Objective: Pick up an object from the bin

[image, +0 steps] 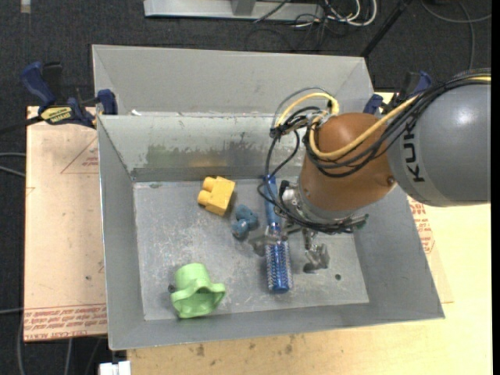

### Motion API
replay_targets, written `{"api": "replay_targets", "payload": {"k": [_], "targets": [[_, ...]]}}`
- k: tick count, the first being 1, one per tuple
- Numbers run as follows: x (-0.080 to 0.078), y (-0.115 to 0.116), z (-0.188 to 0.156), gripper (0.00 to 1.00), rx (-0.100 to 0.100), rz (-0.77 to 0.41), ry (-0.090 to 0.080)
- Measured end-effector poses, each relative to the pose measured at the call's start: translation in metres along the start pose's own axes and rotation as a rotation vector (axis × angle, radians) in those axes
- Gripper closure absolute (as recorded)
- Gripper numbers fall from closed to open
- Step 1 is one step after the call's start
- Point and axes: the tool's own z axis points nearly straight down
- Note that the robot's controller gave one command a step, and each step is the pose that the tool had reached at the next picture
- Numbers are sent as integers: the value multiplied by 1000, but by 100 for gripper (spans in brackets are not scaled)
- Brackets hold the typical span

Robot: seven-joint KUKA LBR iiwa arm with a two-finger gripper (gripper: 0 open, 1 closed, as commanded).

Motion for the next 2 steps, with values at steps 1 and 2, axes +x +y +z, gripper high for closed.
{"api": "replay_targets", "payload": {"k": [1,2], "targets": [[4,-11,33,0,-3,-209,2],[-2,-1,33,0,-2,-624,0]]}}
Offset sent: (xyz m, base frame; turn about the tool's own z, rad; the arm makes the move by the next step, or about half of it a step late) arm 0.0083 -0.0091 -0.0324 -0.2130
